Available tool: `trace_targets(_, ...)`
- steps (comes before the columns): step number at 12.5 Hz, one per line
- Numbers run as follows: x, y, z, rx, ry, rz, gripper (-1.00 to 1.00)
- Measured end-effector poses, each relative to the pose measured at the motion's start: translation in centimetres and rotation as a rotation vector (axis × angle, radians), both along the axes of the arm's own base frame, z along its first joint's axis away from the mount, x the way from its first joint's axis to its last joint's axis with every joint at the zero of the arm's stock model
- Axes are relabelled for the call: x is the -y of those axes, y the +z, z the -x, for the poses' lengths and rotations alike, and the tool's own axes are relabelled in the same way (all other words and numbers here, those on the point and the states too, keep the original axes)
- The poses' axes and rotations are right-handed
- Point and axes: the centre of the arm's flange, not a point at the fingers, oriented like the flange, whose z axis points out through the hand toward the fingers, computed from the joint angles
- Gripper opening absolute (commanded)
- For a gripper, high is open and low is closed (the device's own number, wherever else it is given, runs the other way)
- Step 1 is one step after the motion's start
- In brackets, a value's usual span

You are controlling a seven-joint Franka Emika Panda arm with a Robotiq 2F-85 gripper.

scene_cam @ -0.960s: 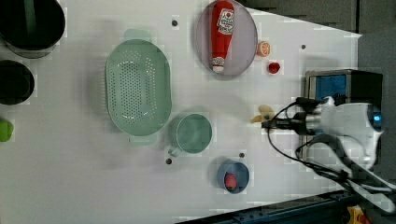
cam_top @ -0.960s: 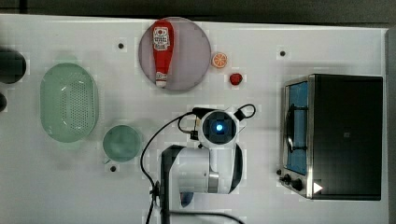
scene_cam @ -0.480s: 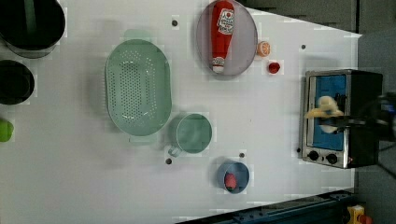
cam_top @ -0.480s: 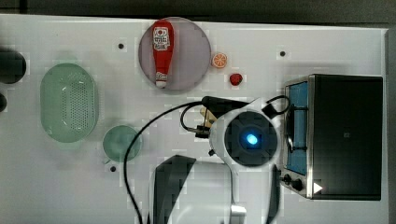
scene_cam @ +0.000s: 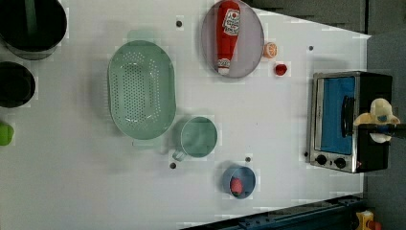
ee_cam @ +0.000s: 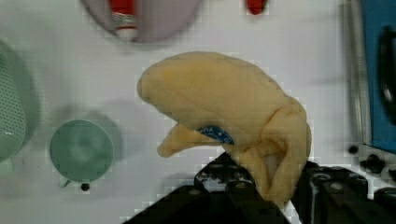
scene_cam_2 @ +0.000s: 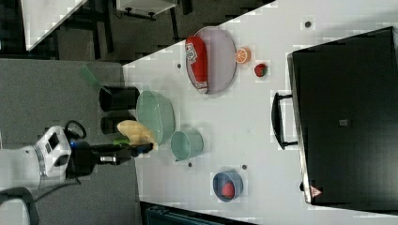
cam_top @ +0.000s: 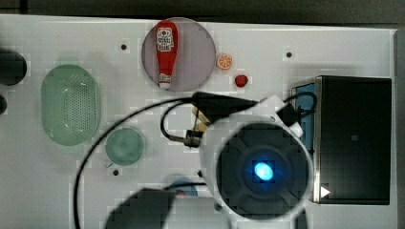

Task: Pick Banana and place it in mug.

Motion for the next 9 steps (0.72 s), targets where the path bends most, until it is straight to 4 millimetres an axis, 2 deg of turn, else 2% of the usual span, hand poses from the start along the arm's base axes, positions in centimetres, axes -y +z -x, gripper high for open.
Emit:
trace_targets(1,-1.4,-0.9,-0.3,-0.029,-0.011,0.004,-0.38)
trace_targets(3,-5.3,-4.2,-0.1,-0.110,-0.053,0.007,-0.38)
trace_targets(6,-13.8,-9.1,-0.8,-0.196,-0.106,0.009,-0.38)
trace_targets(9,-23.6,-14.4,0.9,-0.197,-0.086,0.049,-0.38)
